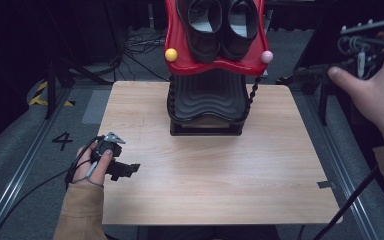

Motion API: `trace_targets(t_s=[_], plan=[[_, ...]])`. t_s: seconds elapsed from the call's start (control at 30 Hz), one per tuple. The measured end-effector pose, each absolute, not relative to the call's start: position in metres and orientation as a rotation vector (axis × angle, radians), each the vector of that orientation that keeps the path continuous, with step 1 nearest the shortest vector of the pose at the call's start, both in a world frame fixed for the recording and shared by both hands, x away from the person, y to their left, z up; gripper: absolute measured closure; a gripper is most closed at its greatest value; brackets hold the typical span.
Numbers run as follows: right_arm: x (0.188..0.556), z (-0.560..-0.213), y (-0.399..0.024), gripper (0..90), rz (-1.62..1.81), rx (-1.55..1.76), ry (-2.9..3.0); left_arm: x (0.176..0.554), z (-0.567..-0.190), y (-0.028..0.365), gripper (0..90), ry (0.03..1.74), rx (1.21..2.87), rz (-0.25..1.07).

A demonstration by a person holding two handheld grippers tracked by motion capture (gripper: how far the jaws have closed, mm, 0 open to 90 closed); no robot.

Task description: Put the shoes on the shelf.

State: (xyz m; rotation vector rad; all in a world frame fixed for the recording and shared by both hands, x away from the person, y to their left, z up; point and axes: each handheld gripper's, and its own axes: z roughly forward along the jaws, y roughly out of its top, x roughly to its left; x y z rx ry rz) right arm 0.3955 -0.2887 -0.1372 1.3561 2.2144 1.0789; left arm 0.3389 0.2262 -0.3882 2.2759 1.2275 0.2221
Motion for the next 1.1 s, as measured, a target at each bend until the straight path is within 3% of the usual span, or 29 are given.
trace_targets(t_s=[0.47, 0.93, 1.1], plan=[[0.381, -0.261, -0.307, 39.2, 1.060, 1.278, 2.383, 0.330, -0.389, 0.227, 16.8, 1.234, 2.277, 0.228], [0.381, -0.353, -0.315, 38.5, 1.007, 1.323, 2.476, 0.333, -0.398, 0.224, 17.0, 1.228, 2.298, 0.206], [0.386, -0.401, -0.320, 38.5, 1.001, 1.328, 2.500, 0.333, -0.401, 0.225, 16.8, 1.221, 2.309, 0.217]])
